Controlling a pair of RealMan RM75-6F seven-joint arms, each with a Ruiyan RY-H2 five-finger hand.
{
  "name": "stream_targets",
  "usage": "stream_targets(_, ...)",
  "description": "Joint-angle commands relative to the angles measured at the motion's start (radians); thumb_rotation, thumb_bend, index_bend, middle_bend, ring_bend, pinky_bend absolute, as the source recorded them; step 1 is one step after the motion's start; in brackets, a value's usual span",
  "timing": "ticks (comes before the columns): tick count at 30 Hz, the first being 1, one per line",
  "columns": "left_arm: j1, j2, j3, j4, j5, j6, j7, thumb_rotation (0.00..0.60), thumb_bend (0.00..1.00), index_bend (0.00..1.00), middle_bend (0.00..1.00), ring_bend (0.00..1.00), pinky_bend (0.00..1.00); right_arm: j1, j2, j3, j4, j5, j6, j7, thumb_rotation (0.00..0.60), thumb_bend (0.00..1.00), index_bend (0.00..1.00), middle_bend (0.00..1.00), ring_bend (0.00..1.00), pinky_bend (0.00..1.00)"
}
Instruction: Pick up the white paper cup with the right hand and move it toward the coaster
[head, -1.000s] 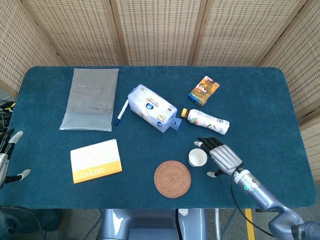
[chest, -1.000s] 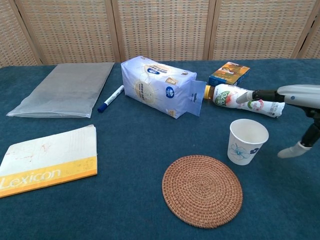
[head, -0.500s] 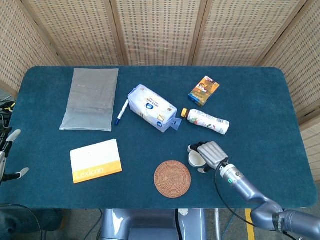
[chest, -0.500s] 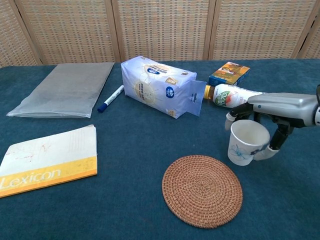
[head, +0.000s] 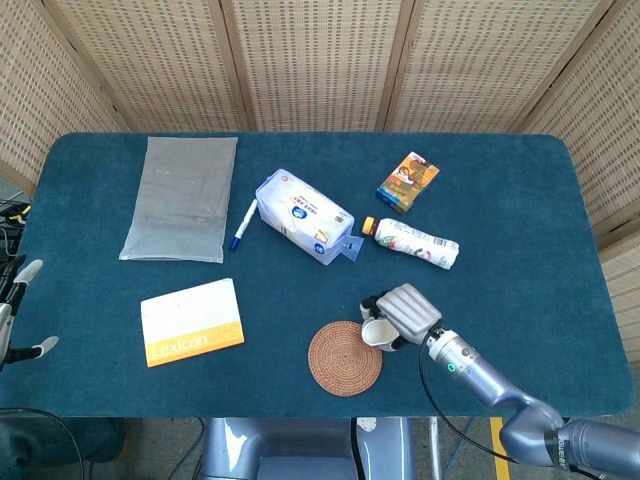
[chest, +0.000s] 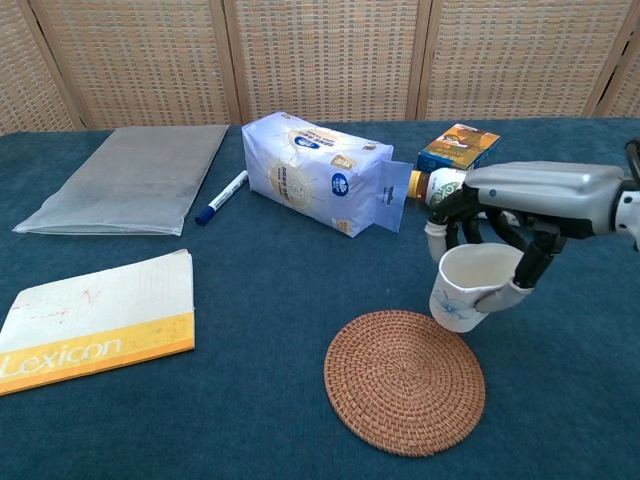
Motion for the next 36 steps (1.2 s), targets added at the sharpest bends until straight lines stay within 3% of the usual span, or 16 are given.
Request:
stream_targets(1,-0.002,-0.001,0.001,-0.001,-0.002,-0.004,0.003,0.6,0.0,0.0,0.0,0.0,0.0,0.032,0.024,-0.001,-0.043,-0.049,0.002,0.05,0.6,0.16,0.44,0.51,0.5,0.68)
stream_targets(16,-0.008,0.006,-0.002,0.008,-0.011,-0.02,-0.029,0.6,0.0,0.0,0.0,0.0,0.0,0.128,-0.107,-0.013,-0.037,0.062,-0.128,-0.04,0.6,0.16,0.43,0.51,0.5,0.68)
stream_targets(25,-0.011,0.01,-0.002,0.012,-0.012,-0.025,-0.043,0.6,0.0,0.0,0.0,0.0,0.0,0.137,-0.103,-0.028,-0.046,0.131,-0.135,-0.117,0.6,0.15,0.42,0.49,0.48,0.66)
stream_targets(27,-0.011,0.01,-0.002,0.011,-0.011,-0.024,-0.043,0.6,0.0,0.0,0.0,0.0,0.0,0.139,-0.102,-0.03,-0.046,0.137,-0.133,-0.129,0.6,0.12,0.35,0.41,0.39,0.54)
stream_targets(31,-0.011,0.01,-0.002,0.011,-0.013,-0.026,-0.045,0.6,0.0,0.0,0.0,0.0,0.0,0.152,-0.077,-0.041,-0.067,0.171,-0.164,-0.153,0.6,0.04,0.09,0.07,0.04,0.1)
stream_targets(33,-0.012,0.011,-0.002,0.011,-0.013,-0.027,-0.046,0.6,0.0,0.0,0.0,0.0,0.0,0.157,-0.063,-0.041,-0.087,0.187,-0.168,-0.166,0.6,0.03,0.04,0.01,0.0,0.05)
stream_targets(36,-0.012,0.012,-0.001,0.012,-0.013,-0.027,-0.048,0.6,0.0,0.0,0.0,0.0,0.0,0.155,-0.048,-0.041,-0.115,0.2,-0.148,-0.19,0.6,0.03,0.03,0.0,0.0,0.04)
